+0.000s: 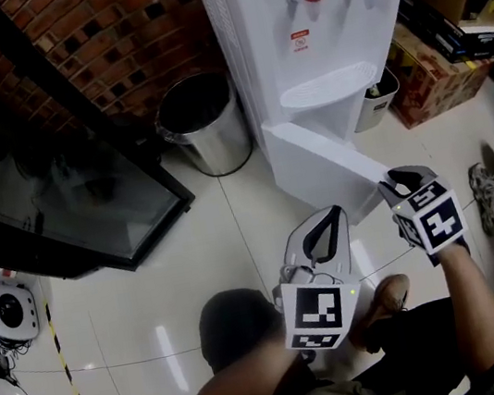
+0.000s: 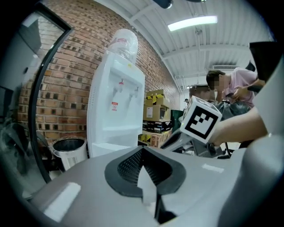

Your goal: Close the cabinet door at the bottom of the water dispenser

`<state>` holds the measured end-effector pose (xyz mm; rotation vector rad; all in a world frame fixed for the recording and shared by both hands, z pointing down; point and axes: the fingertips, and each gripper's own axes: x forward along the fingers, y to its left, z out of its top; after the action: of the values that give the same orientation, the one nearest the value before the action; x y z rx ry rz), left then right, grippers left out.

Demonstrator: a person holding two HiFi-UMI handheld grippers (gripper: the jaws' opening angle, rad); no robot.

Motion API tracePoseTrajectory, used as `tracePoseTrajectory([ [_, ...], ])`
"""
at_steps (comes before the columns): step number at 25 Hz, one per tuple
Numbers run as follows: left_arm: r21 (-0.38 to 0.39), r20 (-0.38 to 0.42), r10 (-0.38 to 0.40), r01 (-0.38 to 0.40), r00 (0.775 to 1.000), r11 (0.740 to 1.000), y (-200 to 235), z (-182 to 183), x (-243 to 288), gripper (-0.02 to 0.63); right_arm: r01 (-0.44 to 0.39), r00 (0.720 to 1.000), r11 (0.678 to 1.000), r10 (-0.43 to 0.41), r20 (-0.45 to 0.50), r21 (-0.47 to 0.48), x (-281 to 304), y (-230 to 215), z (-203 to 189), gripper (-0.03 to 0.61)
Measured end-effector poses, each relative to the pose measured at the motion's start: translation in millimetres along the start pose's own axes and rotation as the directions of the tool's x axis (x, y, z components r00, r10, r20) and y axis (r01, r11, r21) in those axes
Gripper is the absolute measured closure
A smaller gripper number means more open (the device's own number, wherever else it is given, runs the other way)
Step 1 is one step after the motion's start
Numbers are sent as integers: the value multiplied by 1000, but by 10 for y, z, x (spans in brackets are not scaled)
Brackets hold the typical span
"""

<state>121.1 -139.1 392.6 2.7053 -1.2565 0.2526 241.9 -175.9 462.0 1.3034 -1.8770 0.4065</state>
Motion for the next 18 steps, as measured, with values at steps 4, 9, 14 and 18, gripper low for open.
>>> tracePoseTrajectory([
  [4, 3, -51, 23, -23, 998, 1000, 91, -128, 40, 613, 45, 999, 997, -45, 0, 65, 107, -315, 20, 488],
  [9, 90, -54, 38, -33, 998, 995, 237, 58, 253, 614, 83, 996, 989, -86, 20, 121, 211, -566, 40, 488],
  [14, 108, -45, 77, -72, 996, 992, 489, 210, 594, 614, 165, 984, 973, -174, 45, 160, 344, -878, 128, 489],
  [18, 102, -25, 117, -114, 993, 988, 659, 261, 718, 614, 237, 962, 950, -258, 85, 203, 502, -1165, 257, 494],
])
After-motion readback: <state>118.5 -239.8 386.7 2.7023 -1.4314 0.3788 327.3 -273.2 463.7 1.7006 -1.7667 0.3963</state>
